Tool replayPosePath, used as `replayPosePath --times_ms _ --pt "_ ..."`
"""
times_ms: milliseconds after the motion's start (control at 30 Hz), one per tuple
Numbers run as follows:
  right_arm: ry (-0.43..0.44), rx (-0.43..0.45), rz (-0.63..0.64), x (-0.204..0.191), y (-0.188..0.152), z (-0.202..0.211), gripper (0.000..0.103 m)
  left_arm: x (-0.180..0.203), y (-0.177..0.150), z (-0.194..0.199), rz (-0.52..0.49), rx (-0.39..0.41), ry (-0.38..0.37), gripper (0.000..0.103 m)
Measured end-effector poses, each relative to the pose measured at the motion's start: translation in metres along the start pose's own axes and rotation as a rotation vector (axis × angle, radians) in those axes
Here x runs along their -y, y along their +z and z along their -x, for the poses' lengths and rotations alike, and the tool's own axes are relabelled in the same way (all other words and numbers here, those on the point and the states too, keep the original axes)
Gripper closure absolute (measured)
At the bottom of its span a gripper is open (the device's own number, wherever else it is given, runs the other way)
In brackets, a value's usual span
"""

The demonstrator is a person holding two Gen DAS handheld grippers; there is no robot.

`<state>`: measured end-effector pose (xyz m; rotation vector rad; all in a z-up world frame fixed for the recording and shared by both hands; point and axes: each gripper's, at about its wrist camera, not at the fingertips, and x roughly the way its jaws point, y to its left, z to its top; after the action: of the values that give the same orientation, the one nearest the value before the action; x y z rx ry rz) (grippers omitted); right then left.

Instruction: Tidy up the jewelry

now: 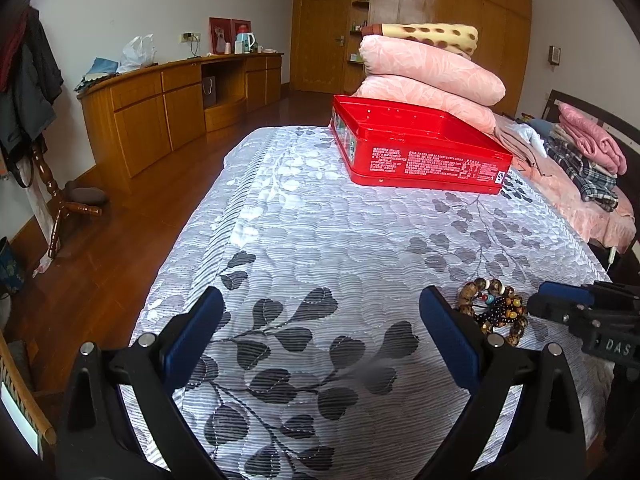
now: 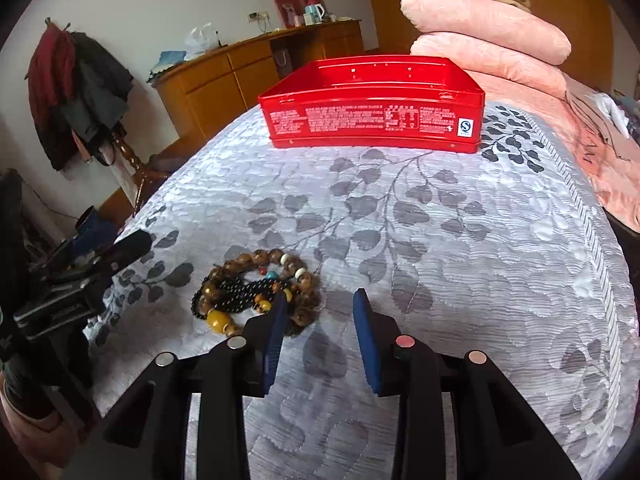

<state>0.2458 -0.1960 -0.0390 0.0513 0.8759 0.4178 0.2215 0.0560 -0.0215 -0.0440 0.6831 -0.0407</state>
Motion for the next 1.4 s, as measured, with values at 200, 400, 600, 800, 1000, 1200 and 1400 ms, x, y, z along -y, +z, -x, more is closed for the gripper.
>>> replayPosePath --times_ms 200,400,600,800,1000,1200,1400 --pt "-0.018 -0.025 0.030 -0.010 -0.001 -0.011 0.072 0.001 -0.001 0.001 -0.007 0.003 -0.002 0.007" --pt "-0.024 -0.031 0.070 -0.020 0.000 -0.017 0.075 0.000 -0.002 -0.001 0.002 -0.004 0.000 0.007" --pt "-0.002 -0.036 0.091 -0.025 0.003 -0.021 0.088 0.000 -0.002 -0.001 0.003 -0.005 -0.002 0.007" --pt "0.046 0.002 0.050 -0.018 0.012 -0.006 0.092 -0.003 -0.002 0.002 0.021 -0.003 -0.008 0.007" --pt "0.102 0.100 0.022 -0.009 0.027 0.031 0.092 0.001 0.000 0.002 0.021 -0.006 -0.021 0.007" --pt "0.133 0.163 0.016 -0.006 0.038 0.054 0.092 0.014 0.001 0.001 -0.002 -0.006 -0.052 0.007" --pt "0.138 0.193 0.007 0.000 0.040 0.068 0.092 0.022 0.002 0.001 -0.013 -0.006 -0.068 0.007"
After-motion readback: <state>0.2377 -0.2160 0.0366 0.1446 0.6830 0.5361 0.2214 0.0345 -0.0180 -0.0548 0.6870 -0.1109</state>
